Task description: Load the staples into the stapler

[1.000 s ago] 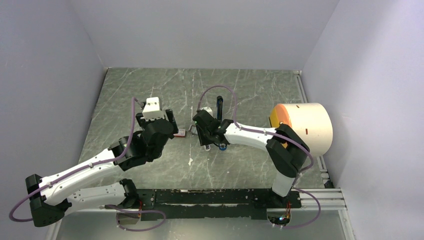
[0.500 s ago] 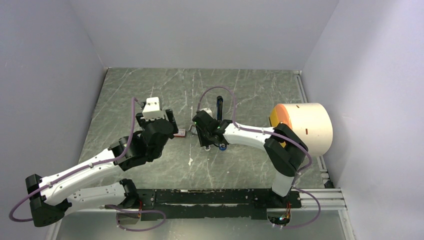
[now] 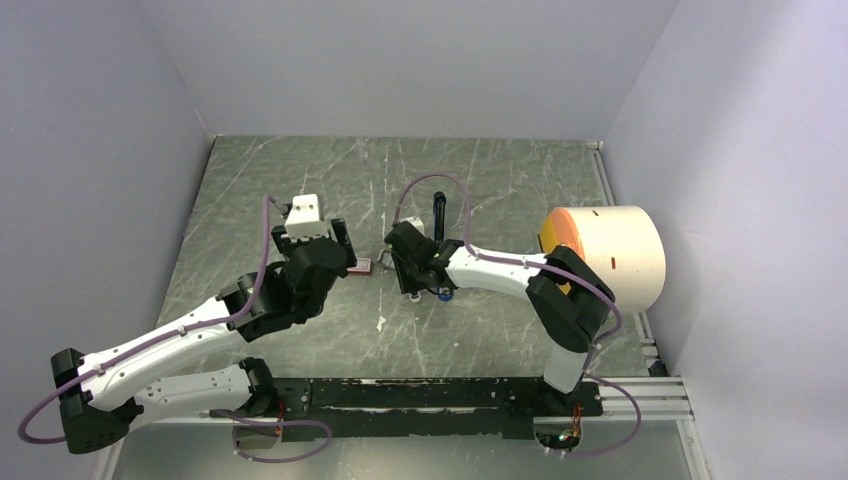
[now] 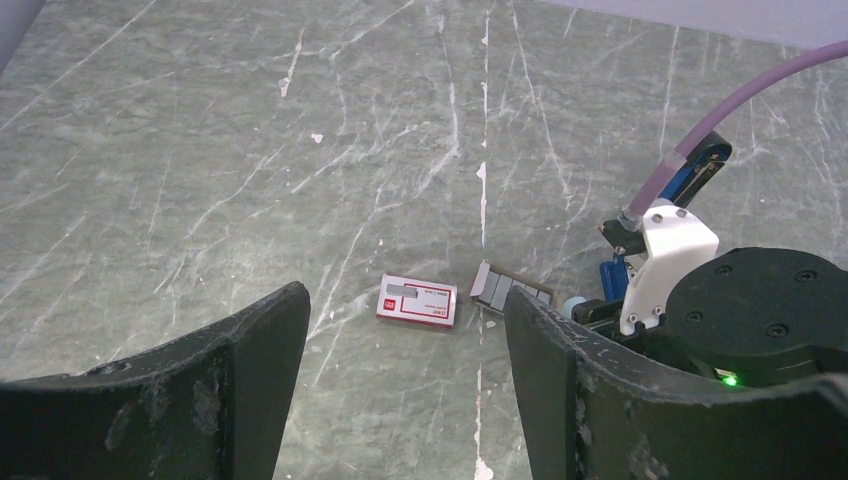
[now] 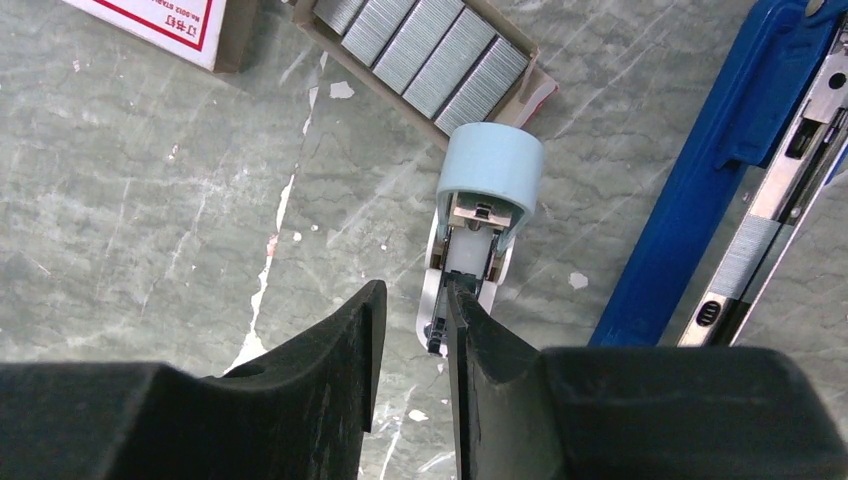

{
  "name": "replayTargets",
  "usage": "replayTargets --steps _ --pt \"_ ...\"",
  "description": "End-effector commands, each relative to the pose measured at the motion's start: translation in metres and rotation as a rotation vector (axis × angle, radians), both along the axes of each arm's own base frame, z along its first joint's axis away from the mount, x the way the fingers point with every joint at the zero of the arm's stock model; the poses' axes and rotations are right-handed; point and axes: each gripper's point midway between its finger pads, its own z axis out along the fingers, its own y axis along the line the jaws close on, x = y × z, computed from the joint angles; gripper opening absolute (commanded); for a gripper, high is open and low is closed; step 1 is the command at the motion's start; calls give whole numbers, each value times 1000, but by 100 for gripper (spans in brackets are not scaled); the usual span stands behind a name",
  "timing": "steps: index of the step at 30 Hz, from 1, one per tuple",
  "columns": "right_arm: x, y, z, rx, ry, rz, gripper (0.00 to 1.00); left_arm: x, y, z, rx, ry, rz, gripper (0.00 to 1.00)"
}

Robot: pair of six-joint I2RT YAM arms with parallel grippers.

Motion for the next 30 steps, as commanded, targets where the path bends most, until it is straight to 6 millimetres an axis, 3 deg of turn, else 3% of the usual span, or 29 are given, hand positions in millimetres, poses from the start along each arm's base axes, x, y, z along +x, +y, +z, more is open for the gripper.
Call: replayTargets --steps 1,6,12,13,14,17,24,30 --pt "7 10 34 78 -67 4 33 1 -1 3 -30 -4 5 76" --pt "22 -1 75 133 -175 -79 33 -1 -2 1 -66 11 9 75" --pt "39 -22 99 131 -280 -178 36 -9 6 3 -172 9 29 76" --pt "42 -24 101 130 -283 -193 49 -11 4 1 -188 12 15 77" --pt "46 -24 104 128 -289 -206 54 -13 1 -1 -204 19 -5 77" --pt "55 -18 100 98 -280 -203 60 -17 -11 -11 -238 66 -55 83" --pt "65 -9 76 40 -192 -193 63 -24 -44 -63 -239 267 -163 96" --pt "62 -5 56 21 -138 -170 56 -14 -55 -108 -310 433 -270 79"
